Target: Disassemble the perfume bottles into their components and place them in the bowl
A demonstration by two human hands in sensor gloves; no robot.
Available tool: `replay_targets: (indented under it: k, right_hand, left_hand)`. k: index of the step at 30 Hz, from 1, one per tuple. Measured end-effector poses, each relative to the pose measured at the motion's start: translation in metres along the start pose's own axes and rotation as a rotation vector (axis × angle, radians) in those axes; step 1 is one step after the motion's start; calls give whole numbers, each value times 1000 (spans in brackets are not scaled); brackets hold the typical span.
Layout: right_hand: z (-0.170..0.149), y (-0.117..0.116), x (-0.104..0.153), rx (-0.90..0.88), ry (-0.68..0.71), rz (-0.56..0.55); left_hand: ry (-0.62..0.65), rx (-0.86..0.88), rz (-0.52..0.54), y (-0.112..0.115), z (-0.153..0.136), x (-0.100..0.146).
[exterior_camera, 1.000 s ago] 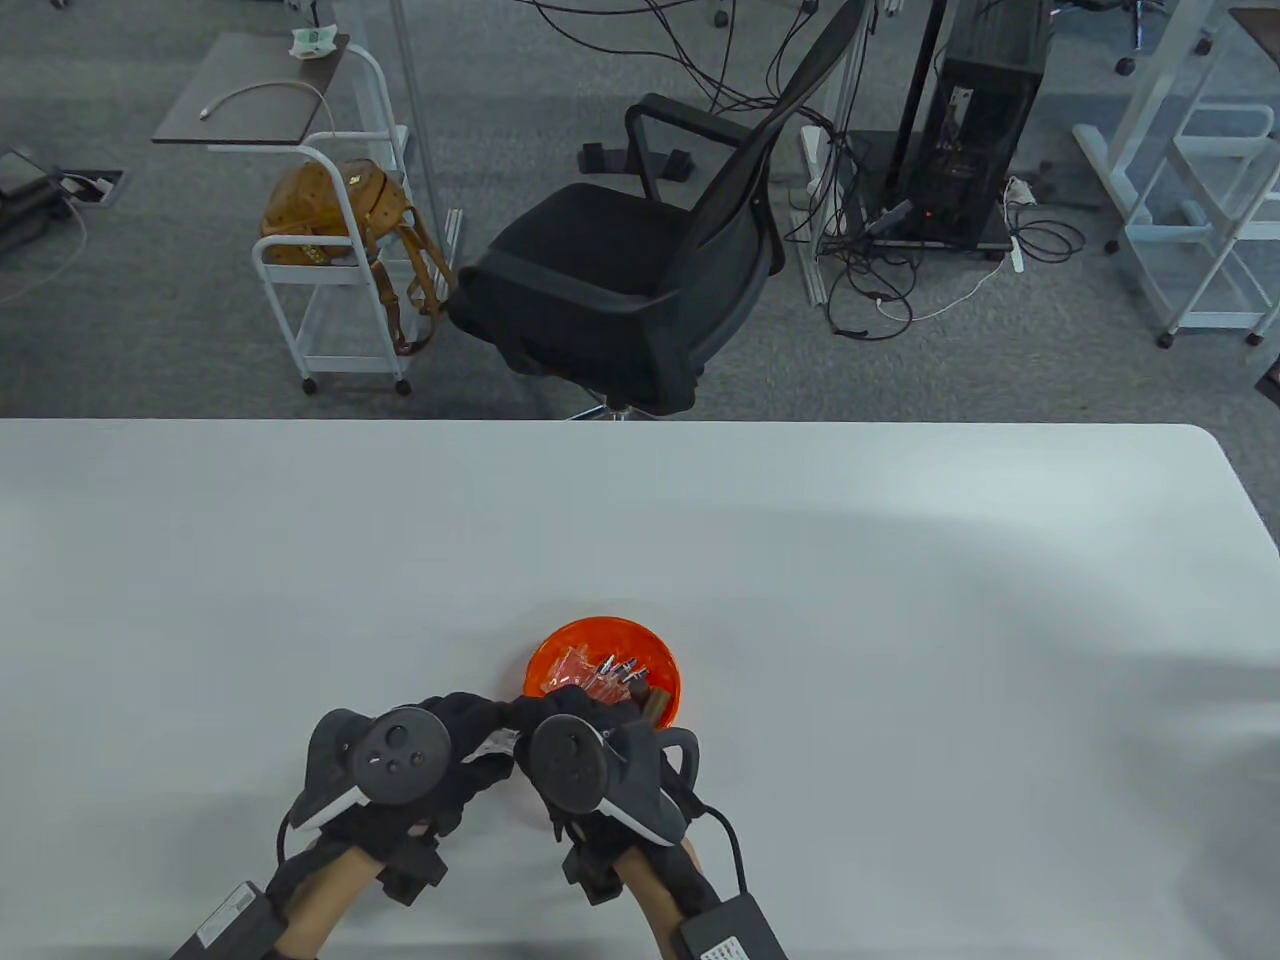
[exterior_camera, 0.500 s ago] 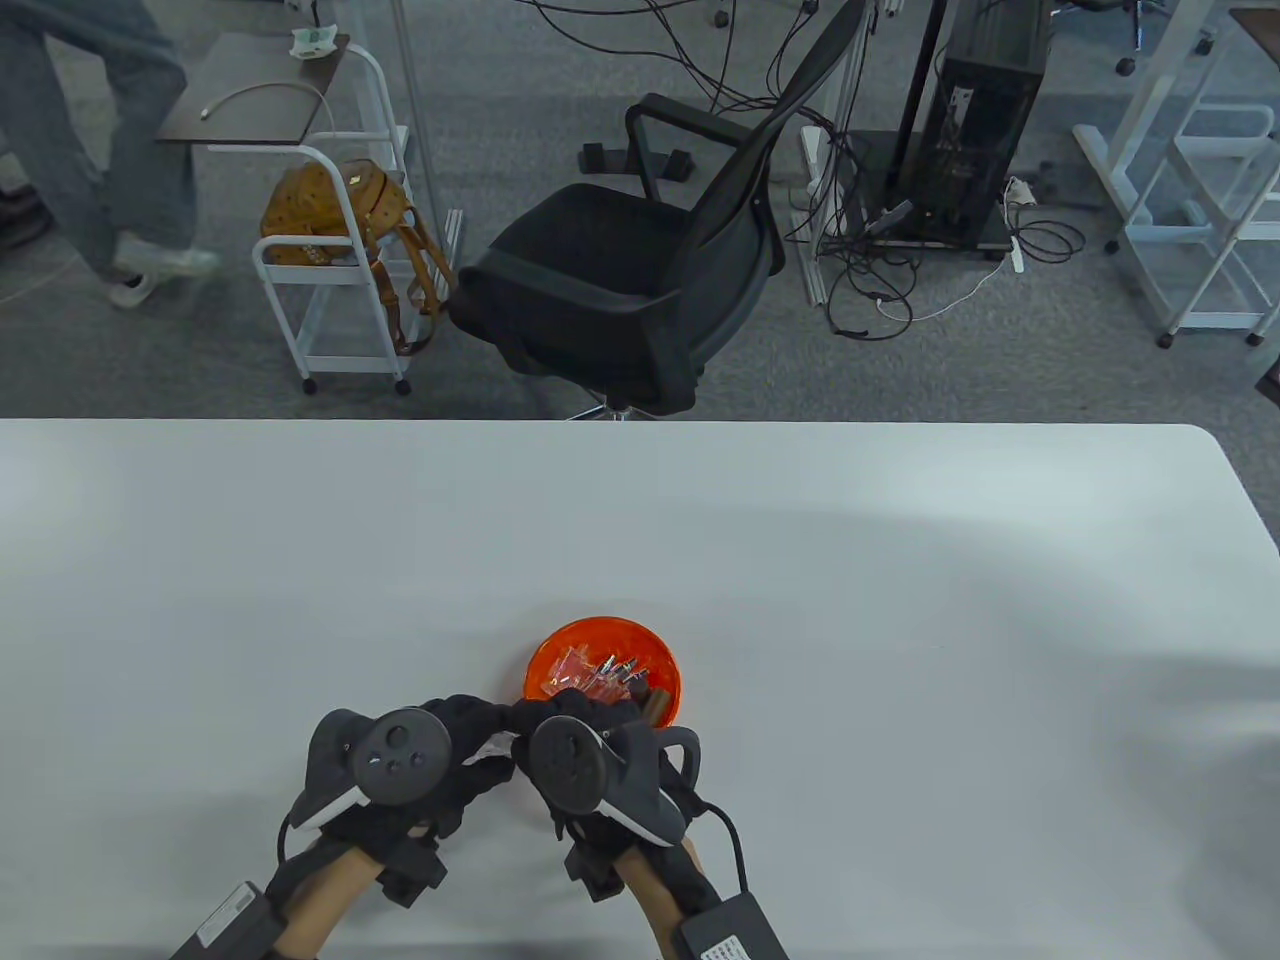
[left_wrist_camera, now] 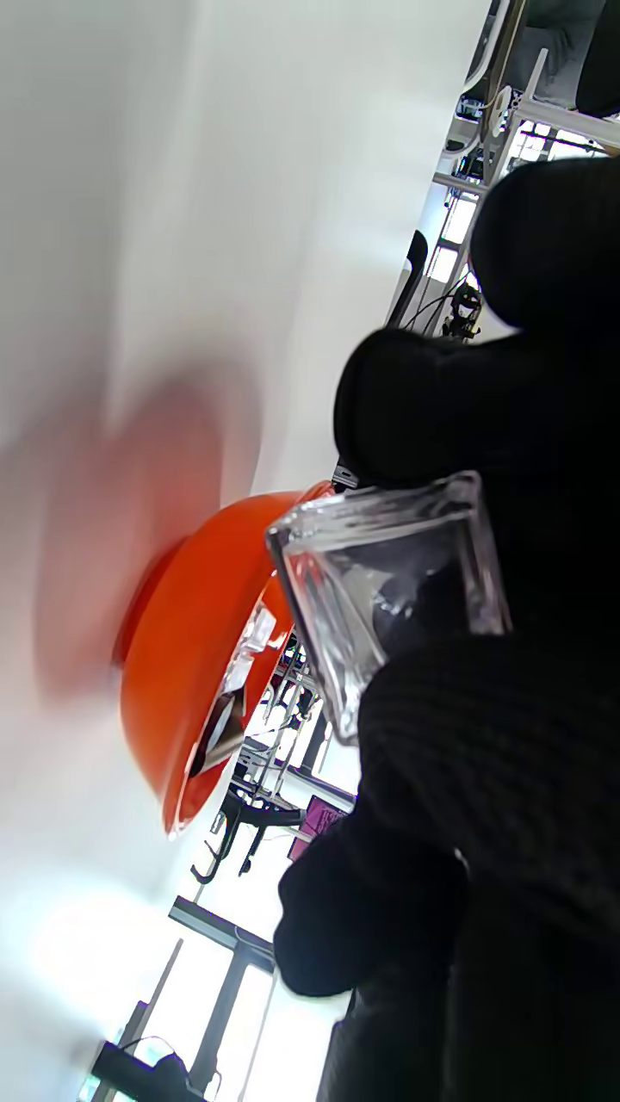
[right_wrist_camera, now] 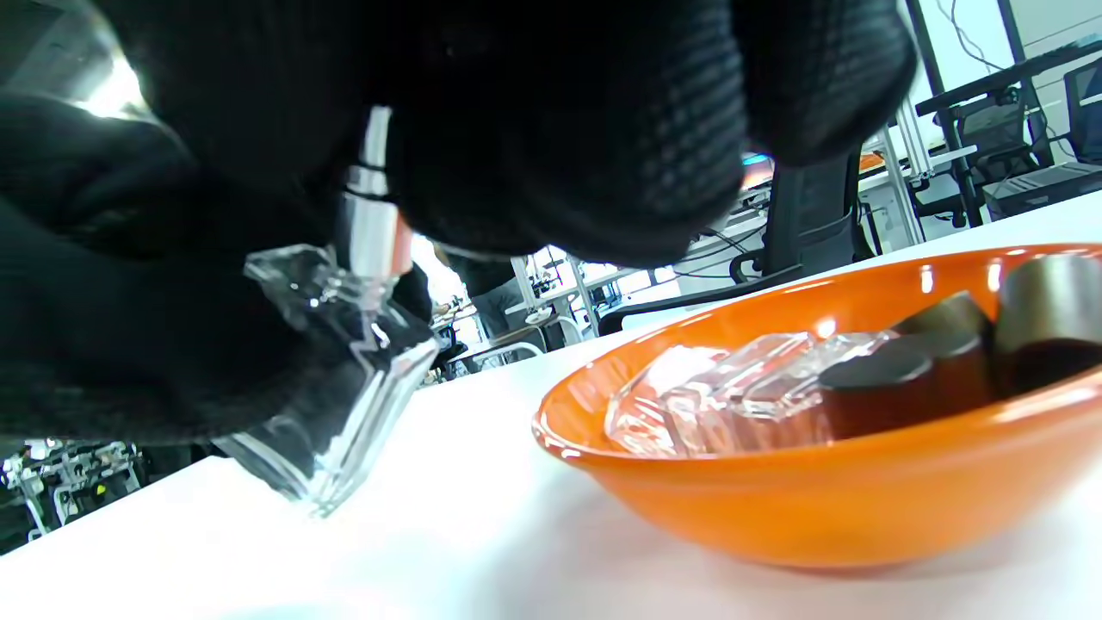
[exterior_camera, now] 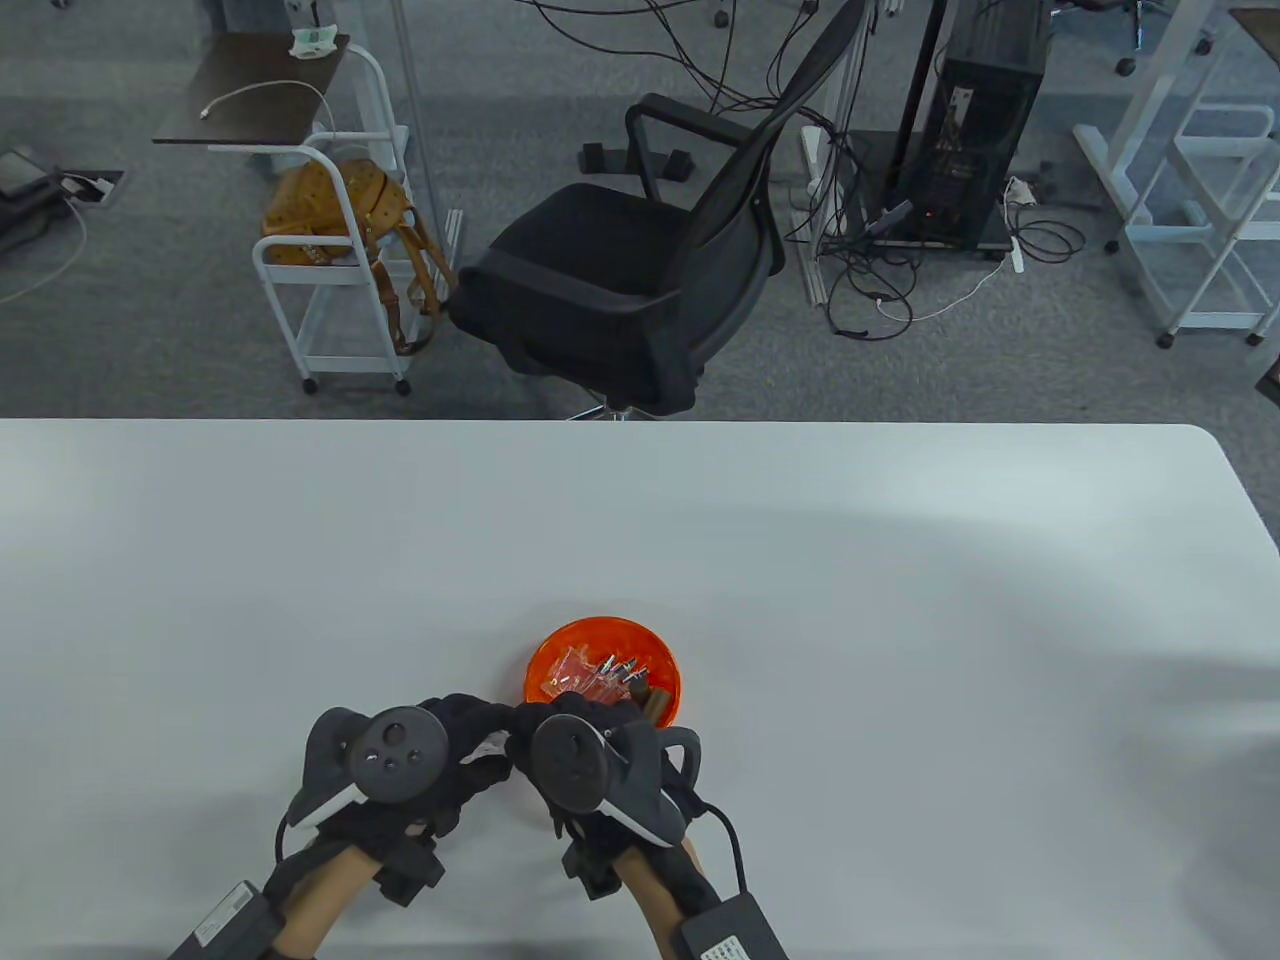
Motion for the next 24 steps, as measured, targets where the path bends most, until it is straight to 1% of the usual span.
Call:
replay_targets:
  k: [3,6,8,11,16,20,24]
  right_hand:
    - [1,-3,1,11,4,17]
    - [3,0,0,29,1,-16]
    - [1,0,0,9,-1,-19]
    - [1,-1,1,5,2,-3]
    - [1,4,1,-21,-10,-49]
    - [1,4,3,-33,2,-29]
    - [0,8,3,-48,-3,-54]
  left_hand:
    - [-4,7,20,-3,1,-1]
    - [-6,18,18,-4,-1,0]
    - [0,12,8,-3,0,1]
    - [-4,11,27,-5,1,0]
    - [-8,20,28,-7,0,0]
    - [2,4,40,-8,5,0]
    - [-4,22,53,-12,2,2]
Point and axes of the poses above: the tracker on the back of each hand, its own z axis roughly to the thumb side, its own x axis roughly from the fingertips to the wrist, y = z × x, the point moved 4 cm from there along -x, roughly from the wrist to the fingertips, and after that the axes turned 8 degrees about z, right-handed, at the moved point
